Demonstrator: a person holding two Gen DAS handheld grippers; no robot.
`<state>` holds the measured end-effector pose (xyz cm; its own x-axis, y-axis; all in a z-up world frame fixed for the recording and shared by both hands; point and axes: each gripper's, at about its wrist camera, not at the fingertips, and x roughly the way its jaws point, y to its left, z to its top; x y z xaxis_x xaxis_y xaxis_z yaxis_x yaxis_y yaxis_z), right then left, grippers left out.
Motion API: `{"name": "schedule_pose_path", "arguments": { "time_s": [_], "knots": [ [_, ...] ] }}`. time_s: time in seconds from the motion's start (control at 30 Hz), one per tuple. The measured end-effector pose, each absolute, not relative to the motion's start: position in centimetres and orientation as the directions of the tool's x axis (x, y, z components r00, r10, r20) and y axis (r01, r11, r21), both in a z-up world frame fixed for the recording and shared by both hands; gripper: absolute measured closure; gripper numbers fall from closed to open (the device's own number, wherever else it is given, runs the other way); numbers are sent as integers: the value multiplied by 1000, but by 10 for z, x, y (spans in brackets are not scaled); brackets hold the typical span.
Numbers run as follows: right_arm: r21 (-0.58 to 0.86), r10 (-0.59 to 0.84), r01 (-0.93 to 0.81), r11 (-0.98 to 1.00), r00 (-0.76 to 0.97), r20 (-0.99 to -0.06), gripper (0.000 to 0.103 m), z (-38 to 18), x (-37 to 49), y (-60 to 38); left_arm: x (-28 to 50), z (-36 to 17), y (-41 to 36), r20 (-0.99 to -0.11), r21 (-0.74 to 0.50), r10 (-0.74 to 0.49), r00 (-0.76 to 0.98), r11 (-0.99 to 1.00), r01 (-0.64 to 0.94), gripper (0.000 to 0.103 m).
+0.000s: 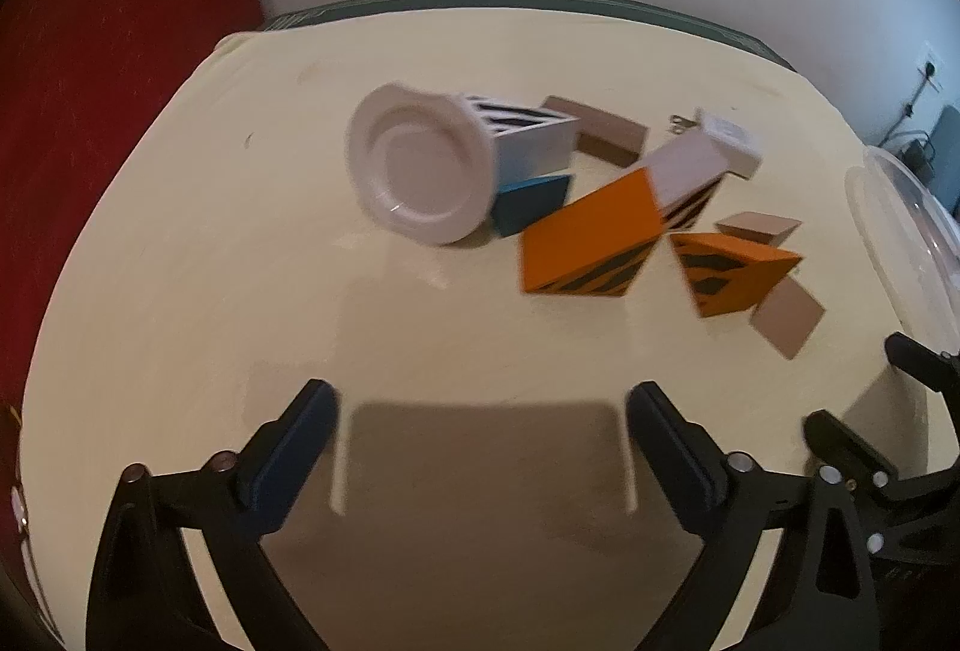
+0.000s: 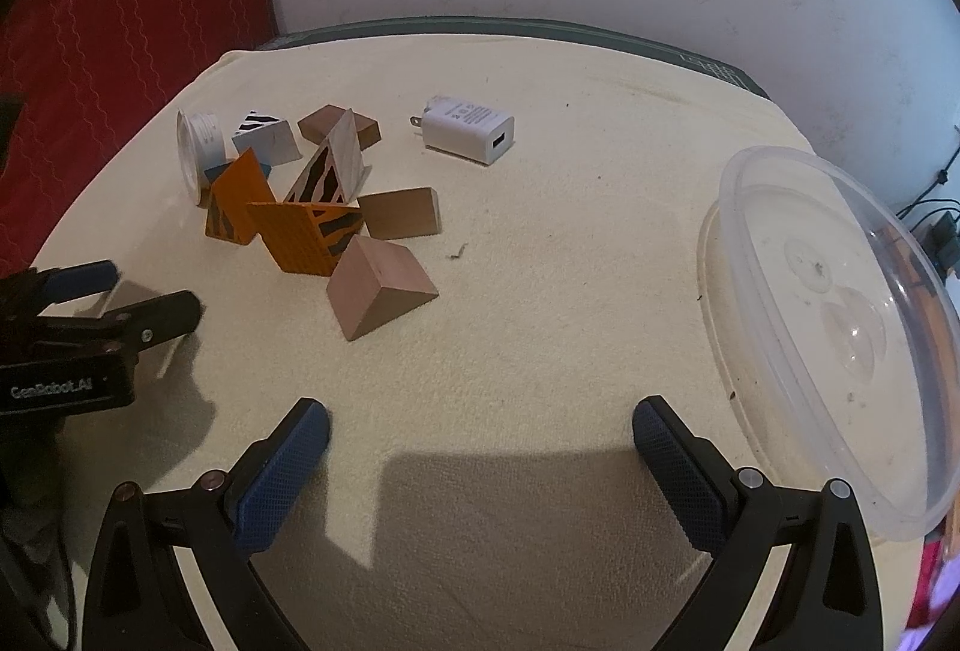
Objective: Organize rigid objects
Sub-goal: 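Move the left gripper to the white plate and close on its rim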
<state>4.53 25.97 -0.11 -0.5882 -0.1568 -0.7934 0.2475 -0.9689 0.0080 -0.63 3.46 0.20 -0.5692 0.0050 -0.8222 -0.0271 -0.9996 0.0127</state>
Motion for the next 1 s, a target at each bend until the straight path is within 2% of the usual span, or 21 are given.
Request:
{"name": "schedule_pose_path", "arguments": {
  "time_s": [0.53, 1.0],
  "knots": [
    [62, -205, 252, -966, -594, -778, 0, -1, 45, 268, -40, 30, -6, -768, -7, -44, -639, -997, 77, 6],
    [55, -200, 252, -966, -597, -777, 0, -2, 47, 267, -74, 26, -16, -744, -122, 33, -667, -989, 87, 6]
  ]
}}
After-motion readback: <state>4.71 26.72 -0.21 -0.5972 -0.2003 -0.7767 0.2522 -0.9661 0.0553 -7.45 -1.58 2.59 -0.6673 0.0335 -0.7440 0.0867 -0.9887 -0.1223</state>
